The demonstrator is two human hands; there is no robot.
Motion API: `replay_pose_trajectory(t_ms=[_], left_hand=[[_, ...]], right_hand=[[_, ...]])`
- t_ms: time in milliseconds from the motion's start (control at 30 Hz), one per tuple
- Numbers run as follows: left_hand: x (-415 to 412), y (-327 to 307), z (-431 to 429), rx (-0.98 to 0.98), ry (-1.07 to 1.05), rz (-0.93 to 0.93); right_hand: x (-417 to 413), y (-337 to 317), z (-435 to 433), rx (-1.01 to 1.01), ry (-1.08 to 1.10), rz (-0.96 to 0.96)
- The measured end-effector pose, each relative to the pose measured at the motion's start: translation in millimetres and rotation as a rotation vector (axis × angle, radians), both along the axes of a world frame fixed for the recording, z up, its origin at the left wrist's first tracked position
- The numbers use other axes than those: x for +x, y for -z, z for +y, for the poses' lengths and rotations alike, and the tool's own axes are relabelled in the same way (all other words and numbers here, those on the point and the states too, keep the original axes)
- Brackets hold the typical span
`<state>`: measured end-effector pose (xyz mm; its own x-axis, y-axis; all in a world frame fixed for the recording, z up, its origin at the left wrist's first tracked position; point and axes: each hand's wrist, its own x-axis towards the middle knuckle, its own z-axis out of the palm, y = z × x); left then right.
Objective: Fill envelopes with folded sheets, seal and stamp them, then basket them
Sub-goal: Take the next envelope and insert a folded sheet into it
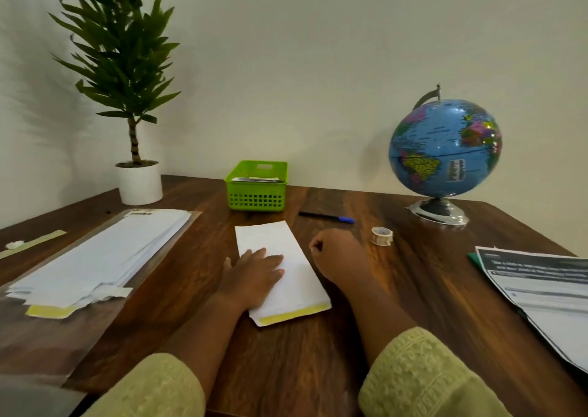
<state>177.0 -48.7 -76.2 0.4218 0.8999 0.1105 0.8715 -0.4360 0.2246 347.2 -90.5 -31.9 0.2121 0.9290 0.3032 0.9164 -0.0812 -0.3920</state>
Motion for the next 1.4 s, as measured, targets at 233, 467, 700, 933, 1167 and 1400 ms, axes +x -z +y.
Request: replay_pose_trajectory(t_ms=[233, 467, 700, 933, 1167, 1400], left_hand=[[-0.9, 5.6, 6.9, 0.091, 0.16, -0.257], [7.2, -3.1, -4.9, -0.039, 0.335, -0.057], [6.7, -10.4, -11.9, -0.06, 0.383, -0.085], [6.5, -11.7, -14.9, -0.061, 0.386, -0.111], [6.3, -9.3, -9.9, -0.085, 0.366, -0.125], [0.9, -9.0, -5.5, -0.124, 0.381, -0.287]], right_hand=[[64.2, -26.3, -43.8, 0.005, 0.428, -0.005], [145.2, -10.2, -107.4, -0.085, 0.814, -0.21], [161.2, 9.3, -114.7, -0.223, 0.882, -0.143], [149.6, 4.5, -109.1, -0.037, 0.836, -0.325], [94.6, -37.4, -90.4, 0.266, 0.744, -0.373], [-23.6, -38.4, -47.3, 0.23, 0.252, -0.224]])
